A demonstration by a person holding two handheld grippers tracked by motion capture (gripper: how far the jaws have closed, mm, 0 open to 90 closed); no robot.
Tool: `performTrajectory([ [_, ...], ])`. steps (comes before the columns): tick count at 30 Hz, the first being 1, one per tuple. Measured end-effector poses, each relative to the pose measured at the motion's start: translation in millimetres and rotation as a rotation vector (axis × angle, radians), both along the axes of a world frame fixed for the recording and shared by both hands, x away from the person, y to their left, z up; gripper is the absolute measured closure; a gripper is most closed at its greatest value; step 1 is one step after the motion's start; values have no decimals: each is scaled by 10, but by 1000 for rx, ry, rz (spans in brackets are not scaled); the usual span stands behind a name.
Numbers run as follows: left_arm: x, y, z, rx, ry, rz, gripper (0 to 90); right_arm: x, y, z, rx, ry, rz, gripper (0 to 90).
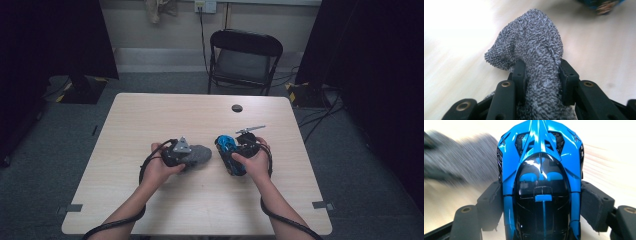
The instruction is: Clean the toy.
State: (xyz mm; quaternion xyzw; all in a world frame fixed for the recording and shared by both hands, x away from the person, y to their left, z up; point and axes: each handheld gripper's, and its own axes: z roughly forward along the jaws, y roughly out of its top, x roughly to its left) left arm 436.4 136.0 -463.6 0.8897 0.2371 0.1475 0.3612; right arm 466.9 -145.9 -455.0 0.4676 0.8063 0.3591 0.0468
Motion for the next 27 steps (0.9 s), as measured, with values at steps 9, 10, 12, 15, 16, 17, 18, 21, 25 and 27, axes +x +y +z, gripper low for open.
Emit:
performTrajectory([
  [9,74,417,-98,6,-8,130,612,64,-48,-34,-156,6,-11,269],
  [10,83,476,-136,-13,9,145,612,79,-36,-52,-190,7,-6,268],
  [12,80,496,-142,-29,11,153,611,87,-30,-59,-207,5,-4,268],
  [15,59,501,-165,-43,-8,170,545,112,-18,-106,-225,-8,-6,266],
  [16,54,496,-177,-48,-1,173,534,110,-17,-125,-221,-11,-3,265],
  [17,54,494,-185,-51,-4,173,525,108,-16,-138,-226,-12,-2,264],
  [18,51,493,-187,-60,2,178,509,103,-13,-156,-237,-8,-2,263],
  [21,53,505,-174,-86,8,185,302,94,-4,-205,-243,-24,18,261],
  [25,-5,541,-109,-121,12,185,194,88,-2,-245,-242,-49,21,258],
  [27,-49,567,-61,-119,12,176,189,72,-46,-273,-220,-68,43,252],
])
